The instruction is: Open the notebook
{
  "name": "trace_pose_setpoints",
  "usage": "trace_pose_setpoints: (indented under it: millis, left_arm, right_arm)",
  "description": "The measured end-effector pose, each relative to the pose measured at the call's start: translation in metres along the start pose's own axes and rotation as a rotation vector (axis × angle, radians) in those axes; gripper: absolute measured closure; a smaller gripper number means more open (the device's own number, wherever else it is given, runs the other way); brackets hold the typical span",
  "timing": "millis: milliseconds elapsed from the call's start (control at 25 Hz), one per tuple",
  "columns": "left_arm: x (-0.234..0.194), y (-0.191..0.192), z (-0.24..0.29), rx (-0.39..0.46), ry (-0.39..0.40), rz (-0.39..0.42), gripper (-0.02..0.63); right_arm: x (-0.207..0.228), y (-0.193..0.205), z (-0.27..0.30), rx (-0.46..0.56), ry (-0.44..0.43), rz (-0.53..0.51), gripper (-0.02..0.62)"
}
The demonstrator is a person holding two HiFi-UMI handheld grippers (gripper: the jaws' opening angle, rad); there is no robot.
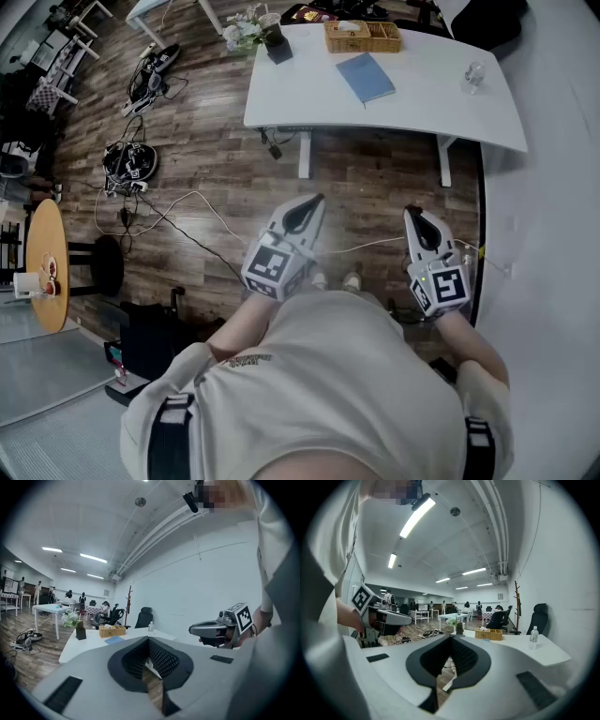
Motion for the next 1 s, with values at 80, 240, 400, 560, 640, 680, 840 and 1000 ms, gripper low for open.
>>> trace_pose_setpoints:
  millis: [80, 240, 400, 560, 640, 680, 840, 1000]
  left_arm:
    - [0.002, 0.002, 0.002, -0.007, 0.008, -0.003, 0.606]
    - [0.005, 0.003, 0.005, -0.014, 0.017, -0.007, 0.606]
    - [0.008, 0.004, 0.006, -0.019, 0.021, -0.003, 0.606]
    - [0.010, 0.005, 0.006, -0.026, 0.023, -0.003, 0.606]
    - [0.012, 0.005, 0.007, -0.033, 0.028, -0.001, 0.606]
    - [0.013, 0.006, 0.007, -0.039, 0.031, -0.001, 0.606]
    - [0.016, 0.008, 0.011, -0.062, 0.033, -0.003, 0.606]
    - [0.019, 0.009, 0.016, -0.073, 0.032, -0.003, 0.606]
  right_arm:
    - [-0.001, 0.001, -0.001, -0.006, 0.001, -0.002, 0.595]
    - [0.001, 0.003, -0.002, -0.012, -0.004, -0.013, 0.594]
    - [-0.002, 0.003, -0.005, -0.008, -0.009, -0.033, 0.594]
    - [-0.002, 0.004, -0.008, -0.009, -0.005, -0.030, 0.594]
    - [-0.001, 0.004, -0.009, -0.012, -0.003, -0.026, 0.594]
    - [-0.001, 0.005, -0.009, -0.014, -0.001, -0.024, 0.594]
    - [0.002, 0.007, -0.010, -0.020, -0.003, -0.012, 0.594]
    - [0.007, 0.010, -0.011, -0.031, -0.004, -0.004, 0.594]
Point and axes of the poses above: the fingertips, and each gripper's own axes: z forward along the fingers, x to its right, y out of its underside, the point moved 10 cm from there along -z, backward along the fingers, and after that the axes turned 1 degree about x, right-handed, at the moved point
